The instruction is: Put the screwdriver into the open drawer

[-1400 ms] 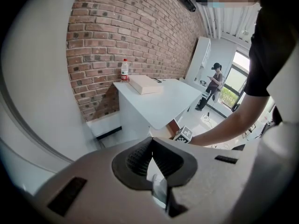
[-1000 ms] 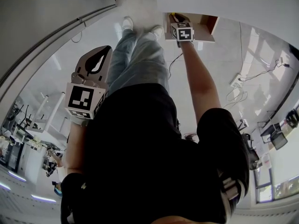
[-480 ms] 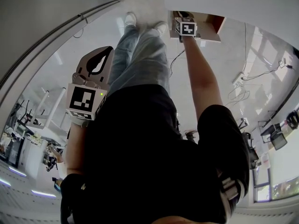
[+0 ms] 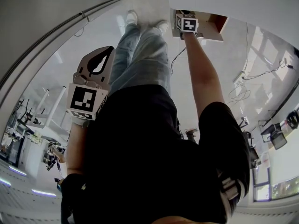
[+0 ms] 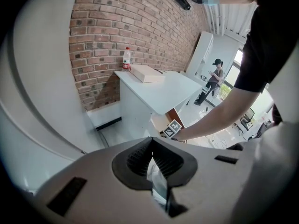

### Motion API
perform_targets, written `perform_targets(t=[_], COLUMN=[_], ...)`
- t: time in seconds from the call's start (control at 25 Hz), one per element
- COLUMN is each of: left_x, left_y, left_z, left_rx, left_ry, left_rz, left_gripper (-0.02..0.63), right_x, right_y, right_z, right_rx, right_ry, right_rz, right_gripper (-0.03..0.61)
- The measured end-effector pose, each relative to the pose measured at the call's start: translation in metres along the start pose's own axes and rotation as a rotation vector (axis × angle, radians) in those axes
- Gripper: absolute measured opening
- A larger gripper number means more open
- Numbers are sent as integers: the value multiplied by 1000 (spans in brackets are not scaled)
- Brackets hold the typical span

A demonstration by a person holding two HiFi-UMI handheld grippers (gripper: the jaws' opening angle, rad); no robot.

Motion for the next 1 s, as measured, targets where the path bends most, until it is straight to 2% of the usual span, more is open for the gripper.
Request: perform_targets(t=[0.2,0.44,0.64,1.0], left_x=[-1,-1,3,3], left_y=[-1,0,-2,0], left_z=[0,-1,-8,-21], left_rx=[-3,-2,-7,-57], left_ry=[-10,-19,-47,-83], left_rz=[5,12,11,14], left_gripper=[3,3,3,3], right_x=[5,21,48,103], right_y=[-2,2,10,32], right_z=[-3,-11,-18,-29], right_rx=[-10,13,23,56], right_ry=[-18,-55,-87,-153], right_rz=[3,11,4,-3], right_gripper=[115,114,96,20])
Point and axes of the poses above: the fingertips, and each gripper's own axes: x backward along the fingers, y to its left, z out of its underside, the point moved 10 cm from there along x, backward along the fingers
